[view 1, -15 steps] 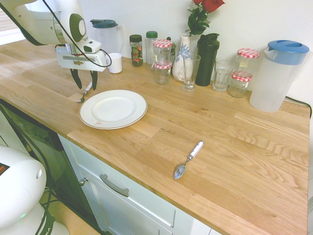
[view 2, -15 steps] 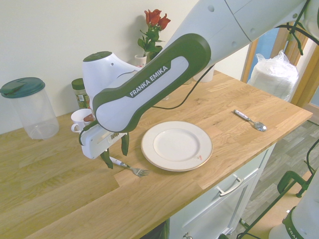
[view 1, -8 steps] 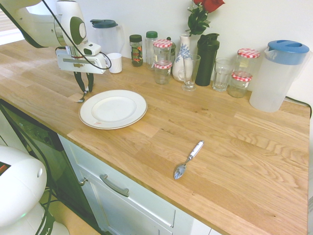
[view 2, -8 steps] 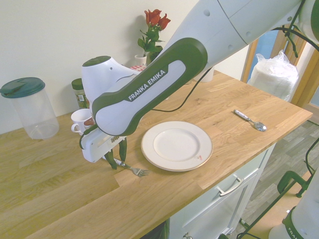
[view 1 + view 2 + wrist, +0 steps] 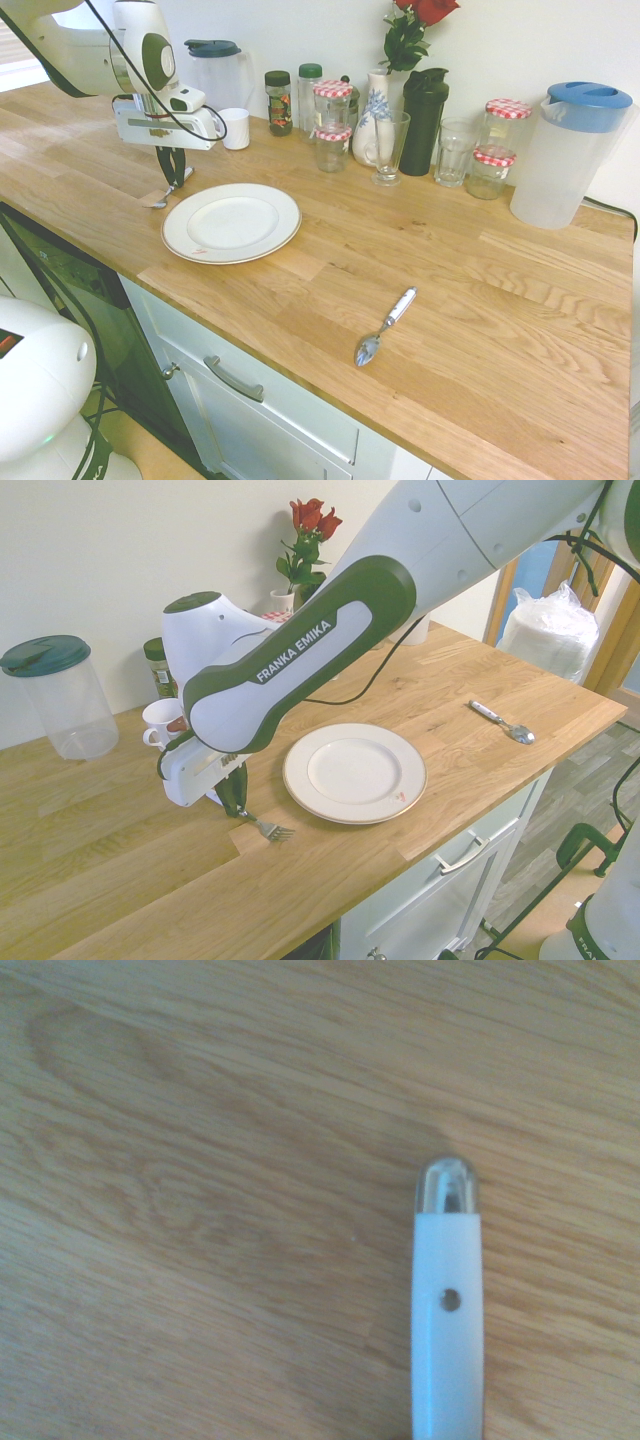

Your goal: Put the fork into the plate

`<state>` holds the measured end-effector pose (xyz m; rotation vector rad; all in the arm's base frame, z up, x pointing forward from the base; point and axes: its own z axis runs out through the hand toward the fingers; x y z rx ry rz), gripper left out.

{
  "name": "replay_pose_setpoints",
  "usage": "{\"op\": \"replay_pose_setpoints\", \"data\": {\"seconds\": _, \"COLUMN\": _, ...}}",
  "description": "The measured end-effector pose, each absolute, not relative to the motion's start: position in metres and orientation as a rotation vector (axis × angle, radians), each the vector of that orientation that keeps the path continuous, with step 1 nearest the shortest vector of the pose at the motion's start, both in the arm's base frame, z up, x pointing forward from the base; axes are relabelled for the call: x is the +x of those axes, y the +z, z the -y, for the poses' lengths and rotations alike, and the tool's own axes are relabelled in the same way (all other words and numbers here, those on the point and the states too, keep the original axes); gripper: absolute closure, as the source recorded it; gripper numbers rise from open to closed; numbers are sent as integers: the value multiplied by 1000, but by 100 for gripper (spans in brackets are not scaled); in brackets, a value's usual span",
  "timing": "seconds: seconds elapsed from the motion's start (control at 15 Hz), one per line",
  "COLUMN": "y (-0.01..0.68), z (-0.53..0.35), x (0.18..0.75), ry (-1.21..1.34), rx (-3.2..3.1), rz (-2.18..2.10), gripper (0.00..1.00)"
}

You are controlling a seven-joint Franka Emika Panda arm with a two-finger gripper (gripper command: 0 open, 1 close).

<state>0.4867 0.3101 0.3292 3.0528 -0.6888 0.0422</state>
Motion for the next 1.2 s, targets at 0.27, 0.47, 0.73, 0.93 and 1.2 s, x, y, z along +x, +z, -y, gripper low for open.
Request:
{"op": "replay_pose_setpoints", "data": {"seconds": 0.27, "y": 335, "z": -308, "x": 489, "ry": 59, "rx": 3055, "rz": 699, "gripper": 100}}
{"op": "replay_pose_setpoints", "data": {"seconds": 0.47, "y": 365, "z": -300, "x": 490, "ry": 106, "rx": 3076, "rz": 732, "gripper": 100}}
{"op": "replay_pose_setpoints", "data": {"seconds": 0.73, "y": 397, "z": -264, "x": 488, "ry": 144, "rx": 3083, "rz": 789, "gripper": 100}}
{"op": "replay_pose_setpoints", "data": {"seconds": 0.93, "y": 409, "z": -228, "x": 487, "ry": 149, "rx": 3085, "rz": 838, "gripper": 100}}
{"op": "replay_pose_setpoints", "data": {"seconds": 1.2, "y": 415, "z": -162, "x": 489, "ry": 127, "rx": 3087, "rz": 934, "gripper": 100}}
